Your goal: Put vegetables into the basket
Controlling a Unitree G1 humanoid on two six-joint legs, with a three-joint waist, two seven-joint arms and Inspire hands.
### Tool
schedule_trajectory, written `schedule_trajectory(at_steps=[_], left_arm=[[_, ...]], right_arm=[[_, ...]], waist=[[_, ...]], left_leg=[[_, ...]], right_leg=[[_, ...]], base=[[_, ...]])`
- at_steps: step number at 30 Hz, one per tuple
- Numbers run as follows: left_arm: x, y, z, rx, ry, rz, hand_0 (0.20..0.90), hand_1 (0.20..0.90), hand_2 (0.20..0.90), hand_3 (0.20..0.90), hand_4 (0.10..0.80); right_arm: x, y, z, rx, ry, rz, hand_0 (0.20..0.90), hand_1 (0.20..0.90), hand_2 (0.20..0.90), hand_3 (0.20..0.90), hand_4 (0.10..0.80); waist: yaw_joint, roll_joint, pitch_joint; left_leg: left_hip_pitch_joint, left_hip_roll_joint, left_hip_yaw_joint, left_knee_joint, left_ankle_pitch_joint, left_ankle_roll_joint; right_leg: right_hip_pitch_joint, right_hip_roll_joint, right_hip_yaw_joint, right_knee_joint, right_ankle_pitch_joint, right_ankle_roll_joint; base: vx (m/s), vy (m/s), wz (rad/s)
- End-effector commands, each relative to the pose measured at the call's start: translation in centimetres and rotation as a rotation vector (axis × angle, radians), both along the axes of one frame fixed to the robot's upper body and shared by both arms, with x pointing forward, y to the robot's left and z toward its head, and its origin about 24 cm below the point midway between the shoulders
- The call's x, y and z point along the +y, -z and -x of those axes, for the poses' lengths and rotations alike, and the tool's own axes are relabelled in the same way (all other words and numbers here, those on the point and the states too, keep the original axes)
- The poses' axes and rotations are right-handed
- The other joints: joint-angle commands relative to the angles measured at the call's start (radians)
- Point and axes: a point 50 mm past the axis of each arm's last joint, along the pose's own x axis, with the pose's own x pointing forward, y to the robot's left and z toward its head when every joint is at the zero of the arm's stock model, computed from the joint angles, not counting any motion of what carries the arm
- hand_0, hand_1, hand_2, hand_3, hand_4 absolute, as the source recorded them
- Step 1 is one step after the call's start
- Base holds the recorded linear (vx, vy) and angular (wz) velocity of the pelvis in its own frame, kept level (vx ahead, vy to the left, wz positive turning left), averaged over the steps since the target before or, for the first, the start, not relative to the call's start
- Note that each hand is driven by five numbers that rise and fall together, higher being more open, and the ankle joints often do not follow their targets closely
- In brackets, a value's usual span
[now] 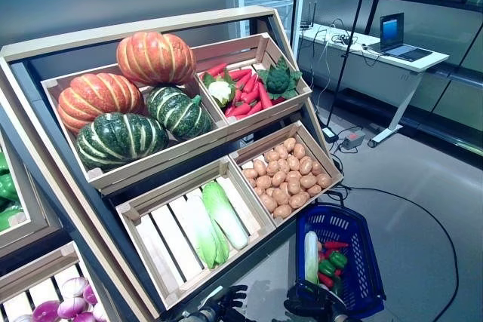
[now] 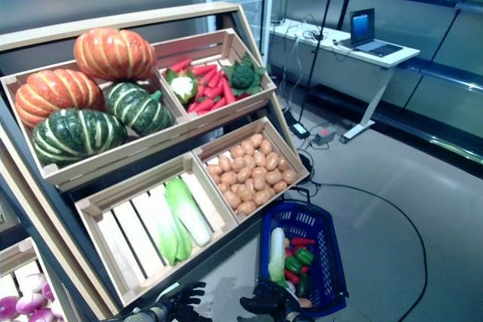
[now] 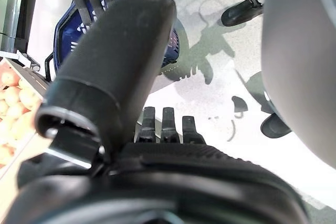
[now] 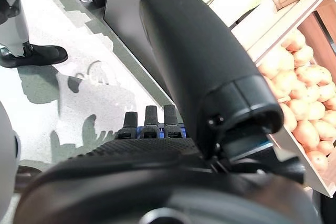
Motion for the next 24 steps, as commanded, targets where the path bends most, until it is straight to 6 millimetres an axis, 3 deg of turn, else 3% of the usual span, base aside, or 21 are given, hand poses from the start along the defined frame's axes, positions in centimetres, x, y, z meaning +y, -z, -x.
schedule_trajectory(at_steps=[1,8,12,14,15,16,20,24], left_arm=[[-2.4,-1.1,-3.3,-0.135,0.146,0.014,0.900,0.900,0.900,0.900,0.800],[-4.0,-4.7,-7.1,-0.439,0.205,0.138,0.900,0.900,0.900,0.900,0.800],[-4.2,-9.5,-10.6,-0.666,0.178,0.273,0.900,0.900,0.900,0.900,0.800],[-4.0,-11.5,-11.4,-0.749,0.180,0.321,0.900,0.900,0.900,0.900,0.800],[-4.0,-11.5,-11.4,-0.748,0.180,0.321,0.900,0.900,0.900,0.900,0.800],[-3.9,-13.6,-12.1,-0.831,0.176,0.374,0.900,0.900,0.900,0.900,0.800],[-3.4,-18.5,-13.4,-1.019,0.120,0.505,0.900,0.900,0.900,0.900,0.800],[-2.4,-21.5,-14.2,-1.158,0.003,0.541,0.900,0.900,0.900,0.900,0.800]], right_arm=[[1.4,-1.0,-3.8,-0.091,0.016,0.003,0.900,0.900,0.900,0.900,0.800],[0.8,-1.2,-4.3,-0.098,0.012,0.018,0.900,0.900,0.900,0.900,0.800],[0.4,-1.5,-4.7,-0.109,0.017,0.029,0.900,0.900,0.900,0.900,0.800],[0.2,-1.6,-4.7,-0.110,0.022,0.031,0.900,0.900,0.900,0.900,0.800],[0.2,-1.6,-4.7,-0.110,0.022,0.031,0.900,0.900,0.900,0.900,0.800],[0.1,-1.6,-4.7,-0.108,0.028,0.032,0.900,0.900,0.900,0.900,0.800],[0.3,-1.4,-4.0,-0.098,0.045,0.029,0.900,0.900,0.900,0.900,0.800],[0.4,-1.2,-3.4,-0.098,0.067,0.021,0.900,0.900,0.900,0.900,0.800]], waist=[[0.029,0.007,0.054],[0.029,0.011,0.070],[0.041,0.015,0.085],[0.049,0.017,0.086],[0.048,0.017,0.086],[0.055,0.018,0.087],[0.070,0.017,0.083],[0.079,0.016,0.079]], left_leg=[[0.076,-0.009,0.055,0.009,-0.129,0.027],[0.055,-0.012,0.060,0.009,-0.111,0.027],[0.048,-0.012,0.054,0.009,-0.108,0.026],[0.046,-0.012,0.050,0.009,-0.109,0.026],[0.046,-0.012,0.050,0.009,-0.109,0.026],[0.044,-0.012,0.047,0.009,-0.110,0.027],[0.039,-0.012,0.038,0.009,-0.112,0.027],[0.033,-0.014,0.027,0.009,-0.111,0.025]], right_leg=[[-0.055,0.010,0.027,-0.021,0.079,-0.058],[-0.073,0.004,0.022,-0.021,0.091,-0.062],[-0.075,0.000,0.012,-0.021,0.091,-0.064],[-0.073,-0.001,0.007,-0.021,0.089,-0.065],[-0.073,-0.002,0.007,-0.021,0.089,-0.065],[-0.072,-0.003,0.001,-0.021,0.088,-0.065],[-0.068,-0.008,-0.013,-0.021,0.085,-0.065],[-0.066,-0.011,-0.024,-0.021,0.084,-0.065]], base=[[0.000,0.000,0.00],[-0.037,0.006,0.00],[-0.021,0.009,0.00],[0.000,0.000,0.00],[0.000,0.000,0.00],[0.001,0.006,0.04],[0.014,0.001,0.12],[0.023,-0.002,0.05]])
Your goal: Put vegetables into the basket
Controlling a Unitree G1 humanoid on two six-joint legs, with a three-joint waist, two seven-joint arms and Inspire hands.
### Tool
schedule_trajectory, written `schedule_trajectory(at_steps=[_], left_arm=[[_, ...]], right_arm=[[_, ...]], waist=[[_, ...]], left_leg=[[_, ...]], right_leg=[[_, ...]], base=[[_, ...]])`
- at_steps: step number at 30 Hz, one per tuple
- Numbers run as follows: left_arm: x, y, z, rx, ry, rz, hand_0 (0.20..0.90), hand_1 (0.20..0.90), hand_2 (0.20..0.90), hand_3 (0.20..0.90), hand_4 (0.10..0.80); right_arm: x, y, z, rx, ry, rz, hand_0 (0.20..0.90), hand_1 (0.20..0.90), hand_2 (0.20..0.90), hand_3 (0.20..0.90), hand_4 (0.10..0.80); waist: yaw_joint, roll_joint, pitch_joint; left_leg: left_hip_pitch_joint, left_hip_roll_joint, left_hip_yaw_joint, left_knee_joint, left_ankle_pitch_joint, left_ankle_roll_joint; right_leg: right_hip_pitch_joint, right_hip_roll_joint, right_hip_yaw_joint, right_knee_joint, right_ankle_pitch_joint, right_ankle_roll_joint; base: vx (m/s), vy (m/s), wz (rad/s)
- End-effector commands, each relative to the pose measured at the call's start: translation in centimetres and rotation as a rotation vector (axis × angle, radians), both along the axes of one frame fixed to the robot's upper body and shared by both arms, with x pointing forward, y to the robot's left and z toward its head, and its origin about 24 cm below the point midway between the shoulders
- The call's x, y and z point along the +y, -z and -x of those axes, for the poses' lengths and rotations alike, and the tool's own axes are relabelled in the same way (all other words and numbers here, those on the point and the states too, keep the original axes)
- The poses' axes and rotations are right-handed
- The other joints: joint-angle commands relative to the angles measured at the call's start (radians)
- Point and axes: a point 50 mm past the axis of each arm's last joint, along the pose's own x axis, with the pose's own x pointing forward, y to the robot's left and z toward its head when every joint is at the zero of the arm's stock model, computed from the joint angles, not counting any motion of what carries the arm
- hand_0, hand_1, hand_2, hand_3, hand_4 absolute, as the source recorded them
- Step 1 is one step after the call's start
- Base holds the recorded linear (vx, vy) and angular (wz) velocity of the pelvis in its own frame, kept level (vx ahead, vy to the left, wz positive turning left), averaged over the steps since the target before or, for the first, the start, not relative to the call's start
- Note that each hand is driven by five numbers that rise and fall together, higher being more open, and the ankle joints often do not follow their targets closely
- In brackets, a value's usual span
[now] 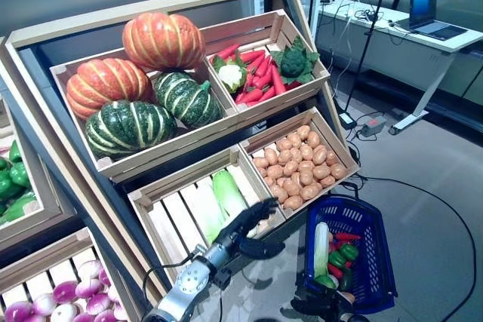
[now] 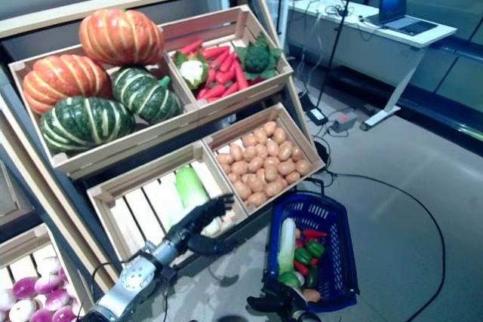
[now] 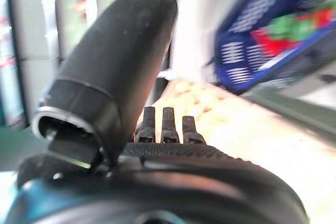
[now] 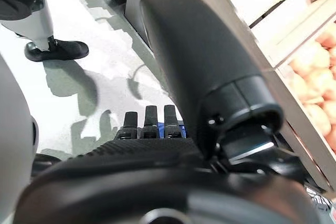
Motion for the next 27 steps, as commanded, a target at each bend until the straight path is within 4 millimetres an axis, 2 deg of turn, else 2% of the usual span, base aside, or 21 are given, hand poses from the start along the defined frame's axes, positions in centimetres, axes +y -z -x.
schedule_trajectory(at_steps=[1,3,5,9,12,14,15,16,21,23,27], left_arm=[[0.6,-7.6,-3.9,-0.364,-0.120,0.127,0.900,0.900,0.900,0.900,0.800],[1.1,-7.6,-4.0,-0.387,-0.199,0.058,0.900,0.900,0.900,0.900,0.800],[1.7,-7.1,-4.4,-0.403,-0.289,-0.087,0.900,0.900,0.900,0.900,0.800],[3.9,-6.0,-5.5,-0.378,-0.502,-0.270,0.900,0.900,0.900,0.900,0.800],[5.2,-5.4,-5.7,-0.357,-0.612,-0.333,0.900,0.900,0.900,0.900,0.800],[5.6,-5.5,-5.9,-0.356,-0.660,-0.303,0.900,0.900,0.900,0.900,0.800],[5.6,-6.1,-6.2,-0.392,-0.701,-0.262,0.900,0.900,0.900,0.900,0.800],[5.3,-7.2,-6.6,-0.472,-0.733,-0.234,0.900,0.900,0.900,0.900,0.800],[4.6,-11.1,-9.1,-0.664,-0.866,-0.148,0.900,0.900,0.900,0.900,0.800],[5.1,-12.0,-10.1,-0.687,-0.920,-0.143,0.900,0.900,0.900,0.900,0.800],[6.4,-13.1,-11.6,-0.665,-1.019,-0.106,0.900,0.900,0.900,0.900,0.800]], right_arm=[[1.7,-1.1,-3.1,-0.124,0.053,-0.040,0.900,0.900,0.900,0.900,0.800],[1.8,-1.1,-3.1,-0.130,0.079,-0.052,0.900,0.900,0.900,0.900,0.800],[2.0,-1.3,-3.2,-0.147,0.121,-0.071,0.900,0.900,0.900,0.900,0.800],[2.0,-1.6,-3.5,-0.184,0.174,-0.094,0.900,0.900,0.900,0.900,0.800],[2.1,-1.8,-3.5,-0.204,0.182,-0.109,0.900,0.900,0.900,0.900,0.800],[2.3,-1.9,-3.6,-0.216,0.174,-0.116,0.900,0.900,0.900,0.900,0.800],[2.4,-2.3,-4.2,-0.241,0.165,-0.124,0.900,0.900,0.900,0.900,0.800],[2.4,-2.9,-5.2,-0.276,0.162,-0.129,0.900,0.900,0.900,0.900,0.800],[1.5,-5.6,-10.3,-0.417,0.113,-0.149,0.900,0.900,0.900,0.900,0.800],[1.6,-6.5,-11.5,-0.453,0.091,-0.157,0.900,0.900,0.900,0.900,0.800],[1.7,-7.7,-12.8,-0.513,0.075,-0.182,0.900,0.900,0.900,0.900,0.800]], waist=[[0.031,-0.017,0.030],[0.034,-0.016,0.029],[0.033,-0.017,0.031],[0.026,-0.017,0.034],[0.022,-0.016,0.039],[0.019,-0.015,0.047],[0.015,-0.013,0.067],[0.012,-0.016,0.099],[-0.011,-0.031,0.234],[-0.027,-0.036,0.260],[-0.056,-0.047,0.290]], left_leg=[[0.066,-0.010,0.053,0.003,-0.116,0.026],[0.074,-0.009,0.042,0.003,-0.130,0.020],[0.072,-0.011,0.038,0.003,-0.128,0.019],[0.059,-0.016,0.039,0.003,-0.113,0.027],[0.068,-0.015,0.033,0.003,-0.125,0.023],[0.066,-0.014,0.033,0.003,-0.118,0.024],[0.053,-0.011,0.031,0.003,-0.099,0.025],[-0.006,-0.005,0.021,0.078,-0.105,0.023],[-0.244,0.047,0.028,0.395,-0.189,0.013],[-0.319,0.066,0.030,0.505,-0.228,0.014],[-0.439,0.089,0.014,0.668,-0.298,0.031]], right_leg=[[-0.052,-0.014,0.004,-0.013,0.082,-0.068],[-0.043,-0.011,0.010,-0.013,0.071,-0.062],[-0.041,-0.010,0.009,-0.013,0.071,-0.061],[-0.048,-0.009,-0.002,-0.013,0.077,-0.075],[-0.038,-0.003,0.007,-0.013,0.064,-0.073],[-0.050,-0.003,0.008,0.013,0.053,-0.078],[-0.094,-0.007,0.018,0.083,0.025,-0.087],[-0.156,-0.018,0.033,0.157,0.001,-0.099],[-0.400,-0.060,0.093,0.433,-0.067,-0.125],[-0.473,-0.074,0.115,0.531,-0.100,-0.136],[-0.596,-0.104,0.156,0.704,-0.161,-0.149]], base=[[0.033,-0.007,0.03],[0.077,-0.007,0.06],[0.030,-0.001,0.12],[0.028,0.016,0.08],[0.115,0.028,0.01],[0.059,0.036,0.01],[-0.114,0.059,0.00],[-0.244,0.050,-0.01],[-0.326,0.045,0.15],[-0.175,0.070,-0.09],[-0.108,0.058,-0.17]])
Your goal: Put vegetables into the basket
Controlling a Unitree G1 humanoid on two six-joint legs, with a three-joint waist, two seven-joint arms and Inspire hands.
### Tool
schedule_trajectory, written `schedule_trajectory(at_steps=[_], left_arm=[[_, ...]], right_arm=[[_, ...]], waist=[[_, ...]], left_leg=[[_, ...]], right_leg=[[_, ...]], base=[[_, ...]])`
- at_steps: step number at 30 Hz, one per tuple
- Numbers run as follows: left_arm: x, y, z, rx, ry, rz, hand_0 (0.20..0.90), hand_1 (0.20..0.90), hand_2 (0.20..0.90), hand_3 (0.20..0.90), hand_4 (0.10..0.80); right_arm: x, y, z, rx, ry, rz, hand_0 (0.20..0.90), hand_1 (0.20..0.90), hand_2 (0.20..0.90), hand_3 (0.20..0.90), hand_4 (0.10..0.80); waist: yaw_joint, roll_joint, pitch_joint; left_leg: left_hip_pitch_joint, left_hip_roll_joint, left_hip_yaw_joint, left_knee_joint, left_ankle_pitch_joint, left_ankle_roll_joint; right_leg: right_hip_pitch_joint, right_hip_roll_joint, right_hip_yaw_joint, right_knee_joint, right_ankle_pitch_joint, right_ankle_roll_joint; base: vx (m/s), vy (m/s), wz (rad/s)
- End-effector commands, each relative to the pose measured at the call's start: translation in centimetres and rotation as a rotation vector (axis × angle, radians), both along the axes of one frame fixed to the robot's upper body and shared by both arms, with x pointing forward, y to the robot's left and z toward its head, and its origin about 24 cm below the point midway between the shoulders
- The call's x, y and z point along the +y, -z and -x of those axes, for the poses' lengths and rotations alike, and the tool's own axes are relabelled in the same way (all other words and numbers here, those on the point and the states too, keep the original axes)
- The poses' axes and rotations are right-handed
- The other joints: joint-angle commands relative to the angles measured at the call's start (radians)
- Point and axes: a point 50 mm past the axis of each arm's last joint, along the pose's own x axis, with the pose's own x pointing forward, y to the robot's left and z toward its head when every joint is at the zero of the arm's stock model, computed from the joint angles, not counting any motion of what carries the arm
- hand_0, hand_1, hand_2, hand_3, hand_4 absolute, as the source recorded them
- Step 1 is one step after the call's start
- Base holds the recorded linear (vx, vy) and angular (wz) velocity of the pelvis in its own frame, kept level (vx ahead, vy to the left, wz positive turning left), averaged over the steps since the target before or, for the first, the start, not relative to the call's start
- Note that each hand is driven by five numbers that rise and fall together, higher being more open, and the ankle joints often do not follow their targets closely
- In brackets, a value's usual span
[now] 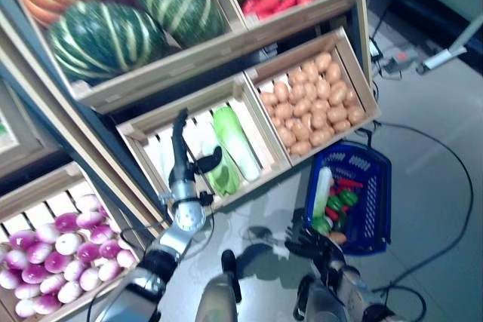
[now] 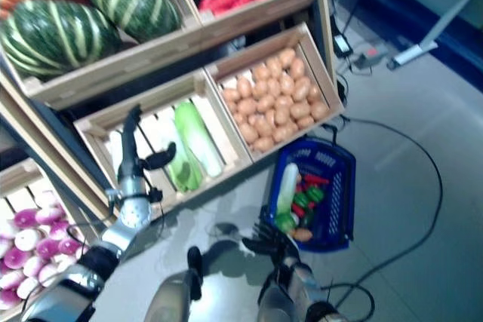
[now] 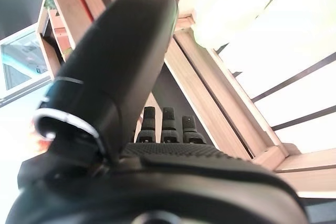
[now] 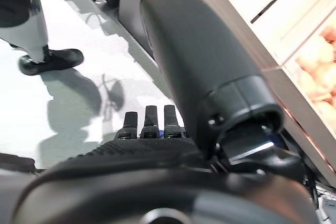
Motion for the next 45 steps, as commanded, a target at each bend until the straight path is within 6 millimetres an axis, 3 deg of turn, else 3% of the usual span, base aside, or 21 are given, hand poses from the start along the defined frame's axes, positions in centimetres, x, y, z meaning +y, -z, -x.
schedule_trajectory(at_steps=[1,5,15,18,22,32,40,45], left_arm=[[0.5,-5.0,-1.5,-0.265,-0.048,0.126,0.900,0.900,0.900,0.900,0.800],[1.1,-6.6,-2.2,-0.327,-0.103,0.140,0.900,0.900,0.900,0.900,0.800],[2.8,-9.0,-4.1,-0.293,-0.224,0.222,0.900,0.900,0.900,0.900,0.800],[3.9,-9.3,-4.3,-0.283,-0.292,0.229,0.900,0.900,0.900,0.900,0.800],[5.1,-9.7,-4.2,-0.308,-0.376,0.369,0.900,0.900,0.900,0.900,0.800],[4.9,-10.7,-4.6,-0.346,-0.507,0.515,0.900,0.900,0.900,0.900,0.800],[5.5,-12.1,-5.8,-0.264,-0.443,0.524,0.900,0.900,0.900,0.900,0.800],[5.4,-14.1,-6.4,-0.280,-0.335,0.530,0.900,0.900,0.900,0.900,0.800]], right_arm=[[0.1,-2.0,-1.0,-0.146,0.001,-0.065,0.900,0.900,0.900,0.900,0.800],[-0.5,-2.0,-1.1,-0.146,0.002,-0.043,0.900,0.900,0.900,0.900,0.800],[-1.2,-3.6,-3.1,-0.200,0.062,-0.012,0.900,0.900,0.900,0.900,0.800],[-1.5,-3.8,-3.4,-0.204,0.081,-0.007,0.900,0.900,0.900,0.900,0.800],[-1.5,-4.3,-3.8,-0.227,0.061,-0.022,0.900,0.900,0.900,0.900,0.800],[-0.4,-5.5,-5.2,-0.276,0.051,-0.019,0.900,0.900,0.900,0.900,0.800],[-0.3,-6.5,-5.9,-0.303,0.068,-0.037,0.900,0.900,0.900,0.900,0.800],[-0.6,-6.9,-6.0,-0.337,0.050,-0.044,0.900,0.900,0.900,0.900,0.800]], waist=[[-0.036,0.000,0.003],[-0.053,-0.004,0.017],[-0.075,-0.012,0.041],[-0.081,-0.016,0.046],[-0.088,-0.027,0.062],[-0.094,-0.049,0.095],[-0.109,-0.060,0.126],[-0.123,-0.063,0.138]], left_leg=[[-0.065,0.067,-0.020,0.293,-0.237,-0.008],[-0.144,0.077,-0.024,0.406,-0.291,0.004],[-0.284,0.084,-0.063,0.573,-0.370,0.013],[-0.302,0.083,-0.066,0.571,-0.367,0.010],[-0.325,0.085,-0.065,0.557,-0.355,0.004],[-0.365,0.085,-0.067,0.532,-0.336,-0.003],[-0.406,0.092,-0.064,0.557,-0.343,0.002],[-0.439,0.100,-0.058,0.579,-0.352,0.008]], right_leg=[[-0.125,0.004,0.045,0.086,0.057,-0.091],[-0.217,-0.018,0.078,0.209,0.015,-0.091],[-0.380,-0.018,0.123,0.368,-0.037,-0.089],[-0.402,-0.009,0.129,0.367,-0.032,-0.083],[-0.423,0.007,0.132,0.346,-0.020,-0.076],[-0.458,0.031,0.133,0.324,-0.006,-0.071],[-0.496,0.042,0.144,0.342,-0.003,-0.071],[-0.532,0.048,0.153,0.357,-0.002,-0.070]], base=[[-0.072,0.042,-0.12],[-0.012,0.011,-0.03],[-0.007,0.002,0.01],[-0.013,0.004,-0.08],[-0.043,-0.013,-0.05],[-0.047,-0.028,0.00],[-0.032,-0.003,0.00],[-0.033,0.031,-0.02]])
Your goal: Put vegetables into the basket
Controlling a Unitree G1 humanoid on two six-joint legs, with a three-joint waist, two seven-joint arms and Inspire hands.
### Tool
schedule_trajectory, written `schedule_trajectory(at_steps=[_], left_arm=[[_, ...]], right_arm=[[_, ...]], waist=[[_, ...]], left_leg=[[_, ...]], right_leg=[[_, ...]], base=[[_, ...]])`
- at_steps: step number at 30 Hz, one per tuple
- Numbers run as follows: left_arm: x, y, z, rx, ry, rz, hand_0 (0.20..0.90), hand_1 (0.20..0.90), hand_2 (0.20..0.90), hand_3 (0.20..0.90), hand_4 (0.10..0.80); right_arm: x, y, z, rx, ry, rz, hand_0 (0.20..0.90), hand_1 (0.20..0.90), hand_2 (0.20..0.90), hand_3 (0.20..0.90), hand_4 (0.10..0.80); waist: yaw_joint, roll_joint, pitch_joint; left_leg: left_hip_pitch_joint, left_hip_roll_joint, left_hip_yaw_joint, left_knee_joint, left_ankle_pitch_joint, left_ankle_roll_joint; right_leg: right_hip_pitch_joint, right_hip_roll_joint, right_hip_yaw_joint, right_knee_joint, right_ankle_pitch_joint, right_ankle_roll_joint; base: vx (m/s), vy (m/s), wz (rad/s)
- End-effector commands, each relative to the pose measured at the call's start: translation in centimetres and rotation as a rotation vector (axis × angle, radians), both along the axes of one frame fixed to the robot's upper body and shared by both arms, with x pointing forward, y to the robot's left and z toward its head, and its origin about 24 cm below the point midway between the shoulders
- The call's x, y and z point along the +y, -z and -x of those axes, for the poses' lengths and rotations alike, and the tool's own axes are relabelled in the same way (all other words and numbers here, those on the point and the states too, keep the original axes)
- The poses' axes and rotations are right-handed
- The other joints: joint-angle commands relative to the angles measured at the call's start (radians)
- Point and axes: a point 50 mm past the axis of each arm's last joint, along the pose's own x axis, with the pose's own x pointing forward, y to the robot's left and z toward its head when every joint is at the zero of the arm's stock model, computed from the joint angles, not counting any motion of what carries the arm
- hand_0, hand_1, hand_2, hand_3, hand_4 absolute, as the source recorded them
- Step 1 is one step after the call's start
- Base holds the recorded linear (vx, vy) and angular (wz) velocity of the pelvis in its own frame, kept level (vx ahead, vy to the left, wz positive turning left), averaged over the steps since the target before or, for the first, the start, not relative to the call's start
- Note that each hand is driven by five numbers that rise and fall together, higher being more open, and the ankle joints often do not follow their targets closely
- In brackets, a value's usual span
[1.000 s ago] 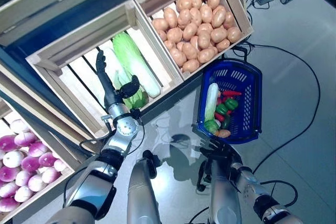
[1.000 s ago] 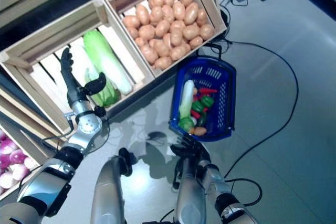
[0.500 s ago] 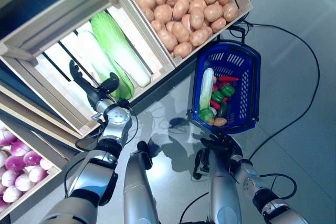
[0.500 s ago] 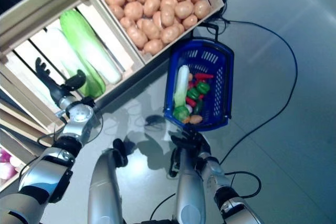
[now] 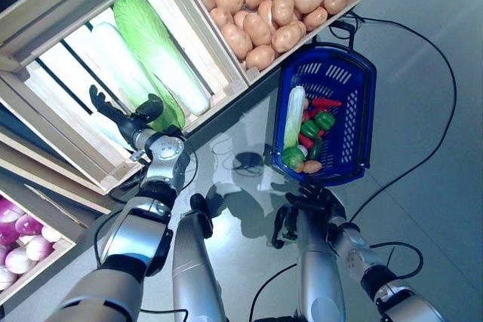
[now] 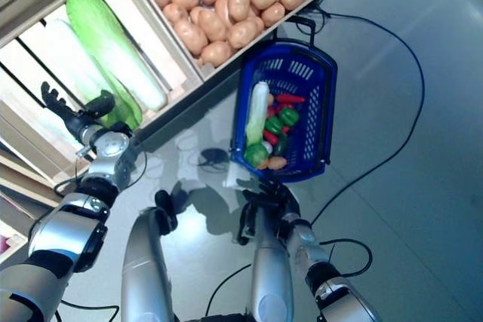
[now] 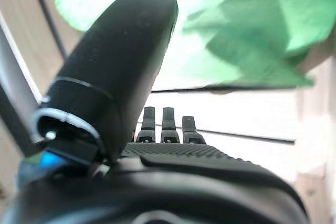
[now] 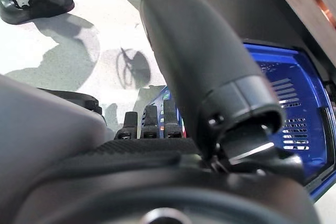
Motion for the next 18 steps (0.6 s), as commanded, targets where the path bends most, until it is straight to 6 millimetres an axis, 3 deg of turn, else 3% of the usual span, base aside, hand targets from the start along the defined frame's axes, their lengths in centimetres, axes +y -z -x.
schedule_trajectory(at_steps=[1,9,18], left_arm=[[0.5,-7.3,-1.1,-0.199,0.045,-0.121,0.900,0.900,0.900,0.900,0.800],[0.4,-8.5,-1.8,-0.162,0.082,-0.117,0.900,0.900,0.900,0.900,0.800],[1.9,-6.7,-1.6,-0.101,-0.009,0.083,0.900,0.900,0.900,0.900,0.800]], right_arm=[[-0.4,-1.3,-0.1,-0.102,0.022,-0.036,0.900,0.900,0.900,0.900,0.800],[0.0,-2.2,-0.8,-0.157,0.017,-0.035,0.900,0.900,0.900,0.900,0.800],[0.8,-4.2,-1.8,-0.239,0.083,-0.124,0.900,0.900,0.900,0.900,0.800]], waist=[[-0.021,0.001,0.001],[-0.032,-0.001,0.001],[-0.038,-0.010,0.001]], left_leg=[[0.073,-0.009,0.031,0.089,-0.229,0.059],[0.011,-0.005,0.032,0.113,-0.231,0.062],[-0.057,-0.010,0.030,0.136,-0.229,0.066]], right_leg=[[-0.024,0.034,0.084,-0.149,0.178,0.018],[-0.085,0.036,0.089,-0.132,0.184,0.016],[-0.150,0.039,0.087,-0.114,0.188,0.010]], base=[[-0.023,0.023,-0.05],[-0.002,0.002,-0.01],[-0.003,0.000,-0.01]])
